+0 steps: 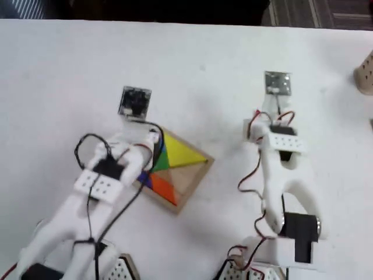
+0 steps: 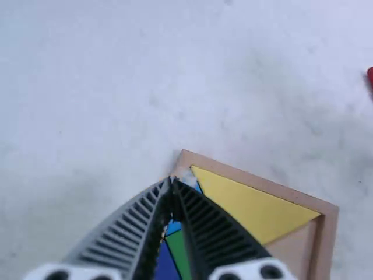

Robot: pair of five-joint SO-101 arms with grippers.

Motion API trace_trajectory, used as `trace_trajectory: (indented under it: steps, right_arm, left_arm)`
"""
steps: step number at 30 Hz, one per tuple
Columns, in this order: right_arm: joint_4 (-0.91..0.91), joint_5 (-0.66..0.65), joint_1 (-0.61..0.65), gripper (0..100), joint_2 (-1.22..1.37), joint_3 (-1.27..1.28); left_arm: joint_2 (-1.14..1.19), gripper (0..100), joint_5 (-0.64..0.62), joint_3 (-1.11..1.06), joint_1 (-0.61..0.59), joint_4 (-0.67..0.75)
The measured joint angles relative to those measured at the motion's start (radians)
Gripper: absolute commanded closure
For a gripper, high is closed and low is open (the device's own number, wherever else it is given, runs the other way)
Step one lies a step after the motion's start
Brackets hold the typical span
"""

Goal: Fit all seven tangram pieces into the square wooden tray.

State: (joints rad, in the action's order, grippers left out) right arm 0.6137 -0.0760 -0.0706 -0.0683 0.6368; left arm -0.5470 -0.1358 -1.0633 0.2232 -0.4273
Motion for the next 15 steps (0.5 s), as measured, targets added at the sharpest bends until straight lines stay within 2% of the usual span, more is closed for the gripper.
trace_trajectory:
  steps: [4,9,15]
  right_arm:
    - [0.009,0.071,-0.041,98.1,0.132,-0.126]
    - [0.049,0.089,-0.118,98.1,0.324,-0.318]
    - [0.077,0.094,-0.178,98.1,0.465,-0.479]
  left_arm:
    - [0.158,98,0.003,0.08,-0.026,0.0]
    - [0.35,98,0.006,0.17,-0.069,0.044]
    - [0.385,98,0.006,0.212,-0.146,0.055]
